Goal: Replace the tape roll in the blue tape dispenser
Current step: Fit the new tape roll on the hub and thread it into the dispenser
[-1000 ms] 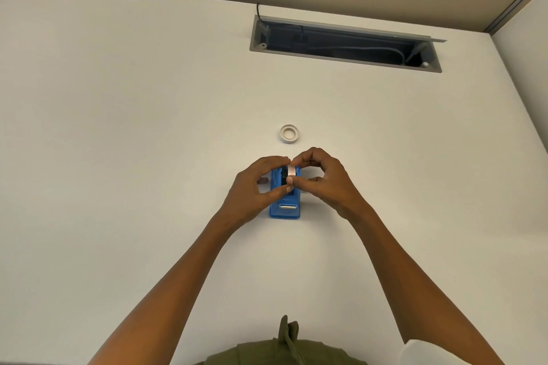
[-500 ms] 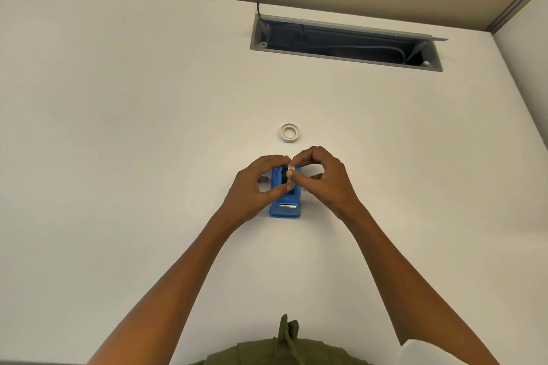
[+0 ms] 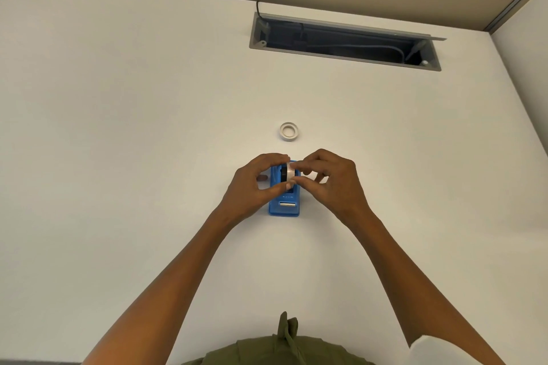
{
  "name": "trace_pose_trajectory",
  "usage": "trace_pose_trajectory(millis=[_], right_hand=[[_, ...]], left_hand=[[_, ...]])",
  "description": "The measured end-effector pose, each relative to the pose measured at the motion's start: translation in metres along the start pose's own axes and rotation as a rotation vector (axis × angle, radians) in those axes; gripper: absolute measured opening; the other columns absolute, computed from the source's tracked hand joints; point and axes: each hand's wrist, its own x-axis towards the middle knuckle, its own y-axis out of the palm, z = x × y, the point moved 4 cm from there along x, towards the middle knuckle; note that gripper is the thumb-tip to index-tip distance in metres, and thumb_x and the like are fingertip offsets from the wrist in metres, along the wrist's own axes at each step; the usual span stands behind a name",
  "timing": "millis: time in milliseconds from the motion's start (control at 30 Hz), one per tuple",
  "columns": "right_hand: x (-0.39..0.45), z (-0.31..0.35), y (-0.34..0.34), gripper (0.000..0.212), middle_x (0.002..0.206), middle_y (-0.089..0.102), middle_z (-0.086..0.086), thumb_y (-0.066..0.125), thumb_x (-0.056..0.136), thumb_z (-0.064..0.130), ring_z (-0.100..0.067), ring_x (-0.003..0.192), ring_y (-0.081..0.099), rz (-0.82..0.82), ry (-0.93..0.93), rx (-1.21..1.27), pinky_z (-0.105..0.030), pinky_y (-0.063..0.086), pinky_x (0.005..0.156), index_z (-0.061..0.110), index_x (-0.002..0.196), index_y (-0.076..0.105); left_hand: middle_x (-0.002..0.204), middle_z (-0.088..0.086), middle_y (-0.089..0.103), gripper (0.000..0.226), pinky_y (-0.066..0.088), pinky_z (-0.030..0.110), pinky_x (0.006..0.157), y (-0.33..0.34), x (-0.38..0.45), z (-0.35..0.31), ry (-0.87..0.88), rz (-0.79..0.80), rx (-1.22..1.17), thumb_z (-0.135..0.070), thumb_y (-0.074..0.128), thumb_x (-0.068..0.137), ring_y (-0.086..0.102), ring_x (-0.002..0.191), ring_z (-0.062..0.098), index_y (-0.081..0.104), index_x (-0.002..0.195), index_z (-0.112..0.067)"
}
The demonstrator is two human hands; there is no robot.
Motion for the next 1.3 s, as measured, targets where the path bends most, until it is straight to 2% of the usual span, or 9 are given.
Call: trace_pose_trajectory(millis=[233, 600, 733, 833, 900, 967, 1067, 1200, 1300], right_hand=[[0.008, 0.011, -0.001, 0.009, 0.079, 0.073, -0.009, 0.074, 0.079, 0.010, -0.021, 0.067, 0.065, 0.017, -0.099, -0.107, -0.033, 0.052, 0.061, 0.008, 0.088, 0.077], [0.002, 0.026, 0.002, 0.007, 0.079, 0.067, -0.012, 0.066, 0.085, 0.009, -0.028, 0.072, 0.062, 0.003, -0.255, -0.424, -0.036, 0.051, 0.056, 0.004, 0.089, 0.071], [0.001, 0.028, 0.003, 0.006, 0.078, 0.065, -0.010, 0.065, 0.086, 0.010, -0.025, 0.069, 0.061, -0.019, -0.282, -0.528, -0.032, 0.045, 0.047, 0.005, 0.085, 0.069], [0.002, 0.029, 0.004, 0.006, 0.077, 0.065, -0.010, 0.065, 0.086, 0.010, -0.025, 0.069, 0.060, -0.027, -0.295, -0.580, -0.033, 0.046, 0.049, 0.005, 0.085, 0.068], [0.003, 0.030, 0.003, 0.005, 0.078, 0.063, -0.011, 0.066, 0.085, 0.010, -0.026, 0.070, 0.058, -0.047, -0.301, -0.600, -0.034, 0.045, 0.051, 0.005, 0.083, 0.067], [0.002, 0.030, 0.003, 0.006, 0.085, 0.062, -0.012, 0.067, 0.084, 0.011, -0.029, 0.075, 0.058, -0.061, -0.292, -0.616, -0.037, 0.046, 0.055, 0.005, 0.082, 0.067], [-0.004, 0.029, 0.004, 0.006, 0.100, 0.065, -0.012, 0.066, 0.084, 0.012, -0.031, 0.093, 0.062, -0.090, -0.299, -0.654, -0.040, 0.045, 0.068, 0.006, 0.082, 0.067], [-0.015, 0.031, 0.010, 0.012, 0.113, 0.066, -0.012, 0.062, 0.087, 0.013, -0.031, 0.108, 0.062, -0.154, -0.354, -0.662, -0.043, 0.039, 0.082, 0.009, 0.076, 0.065], [-0.024, 0.029, 0.014, 0.015, 0.114, 0.067, -0.011, 0.061, 0.088, 0.015, -0.030, 0.109, 0.062, -0.202, -0.387, -0.698, -0.043, 0.035, 0.085, 0.009, 0.075, 0.065]], left_hand=[[0.116, -0.024, 0.052, 0.041, 0.043, 0.004, 0.081, 0.000, 0.001, 0.000, -0.002, 0.001, -0.003, -0.027, 0.071, 0.079, 0.049, 0.104, -0.015, 0.053, 0.113, -0.038], [0.110, -0.035, 0.049, 0.043, 0.041, 0.001, 0.079, 0.000, 0.002, 0.002, -0.006, -0.014, -0.003, -0.031, 0.071, 0.078, 0.046, 0.101, -0.021, 0.047, 0.104, -0.055], [0.113, -0.029, 0.052, 0.040, 0.043, 0.004, 0.080, 0.000, 0.002, 0.003, 0.000, 0.000, -0.012, -0.032, 0.070, 0.078, 0.048, 0.103, -0.017, 0.050, 0.109, -0.047], [0.117, -0.021, 0.052, 0.042, 0.042, 0.010, 0.083, 0.001, 0.002, 0.003, -0.017, 0.010, -0.002, -0.031, 0.071, 0.079, 0.049, 0.103, -0.013, 0.052, 0.116, -0.036], [0.120, -0.024, 0.050, 0.052, 0.040, 0.012, 0.085, 0.000, 0.001, 0.003, -0.016, 0.045, 0.016, -0.036, 0.073, 0.075, 0.046, 0.106, -0.015, 0.048, 0.120, -0.039], [0.132, -0.026, 0.044, 0.078, 0.038, 0.013, 0.090, -0.001, -0.003, 0.007, -0.039, 0.112, 0.040, -0.049, 0.079, 0.062, 0.040, 0.116, -0.015, 0.039, 0.129, -0.045], [0.142, -0.037, 0.021, 0.114, 0.028, 0.016, 0.101, -0.002, -0.008, 0.016, -0.044, 0.201, 0.156, -0.063, 0.081, 0.046, 0.022, 0.125, -0.020, 0.014, 0.138, -0.053], [0.131, -0.054, 0.003, 0.113, 0.016, 0.012, 0.098, 0.001, -0.012, 0.020, 0.037, 0.248, 0.325, -0.047, 0.083, 0.057, 0.008, 0.118, -0.032, 0.000, 0.132, -0.061], [0.136, -0.043, 0.016, 0.109, 0.021, 0.017, 0.099, 0.002, -0.011, 0.023, 0.032, 0.196, 0.313, -0.040, 0.084, 0.058, 0.015, 0.117, -0.030, 0.010, 0.136, -0.054]])
